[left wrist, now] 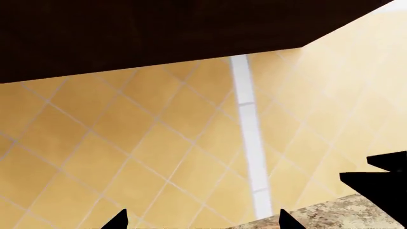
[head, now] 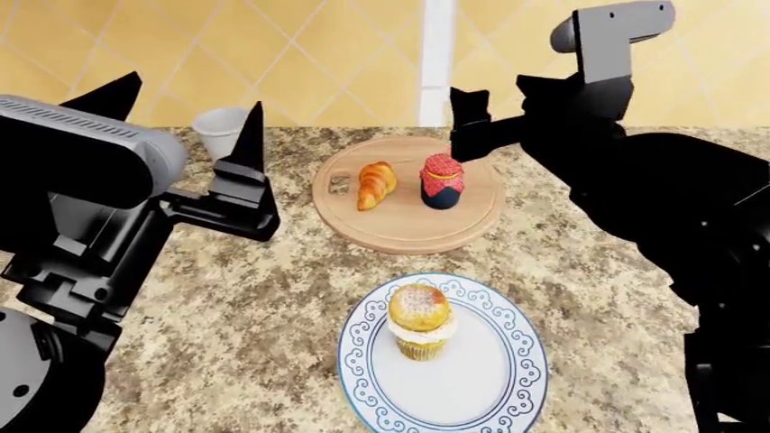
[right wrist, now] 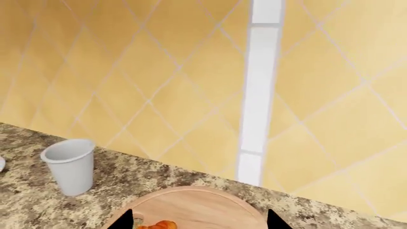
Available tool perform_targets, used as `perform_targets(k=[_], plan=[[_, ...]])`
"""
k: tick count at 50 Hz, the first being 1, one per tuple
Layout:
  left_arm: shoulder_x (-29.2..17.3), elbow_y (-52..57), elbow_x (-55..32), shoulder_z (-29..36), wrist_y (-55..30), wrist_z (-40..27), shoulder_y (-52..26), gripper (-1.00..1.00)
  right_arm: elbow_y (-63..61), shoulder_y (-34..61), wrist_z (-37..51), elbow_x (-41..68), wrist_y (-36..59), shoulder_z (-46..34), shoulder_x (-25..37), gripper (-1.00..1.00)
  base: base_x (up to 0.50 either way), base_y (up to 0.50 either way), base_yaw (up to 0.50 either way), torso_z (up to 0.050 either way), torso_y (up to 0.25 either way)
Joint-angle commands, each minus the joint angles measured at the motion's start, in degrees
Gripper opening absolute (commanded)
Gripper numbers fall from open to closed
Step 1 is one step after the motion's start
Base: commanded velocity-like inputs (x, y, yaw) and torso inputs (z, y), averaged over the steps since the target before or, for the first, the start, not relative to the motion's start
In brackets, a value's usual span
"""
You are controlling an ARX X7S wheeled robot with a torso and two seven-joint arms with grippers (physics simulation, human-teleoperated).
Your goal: From the different types of pastries on the counter, select a croissant and place it on the cutting board. Then retrieve a jar of jam from the cabinet and place it alongside the croissant on the cutting board.
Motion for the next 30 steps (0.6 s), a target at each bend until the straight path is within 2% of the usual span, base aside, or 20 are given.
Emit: perform_targets(k=[1, 14, 23, 30], plan=[[-1.1, 0.3, 1.2, -0.5, 1.2, 0.2, 2.7, 1.00, -5.0, 1.9, 2.1, 3.9, 3.1, 4.4, 3.6, 1.00, 0.00, 0.00, 0.00, 0.000, 0.078], [-5.8, 2.7, 7.8, -5.0, 6.6, -1.3, 14.1, 1.00, -16.8, -3.9, 10.8, 14.5, 7.8, 19.3, 13.0, 1.00, 0.00, 0.00, 0.00, 0.000, 0.006], [-9.2, 6.8, 11.3, -11.1, 11.3, -4.7, 22.2, 1.00, -25.8, -15.7, 16.4, 21.4, 6.8, 33.4, 17.7, 1.00, 0.00, 0.00, 0.00, 0.000, 0.000], [-10.9, 11.2, 15.8, -16.8, 14.3, -9.2, 29.0, 1.00, -32.6, -26.9, 18.8, 24.2, 4.3, 46.6, 18.5, 1.00, 0.00, 0.00, 0.00, 0.000, 0.000]])
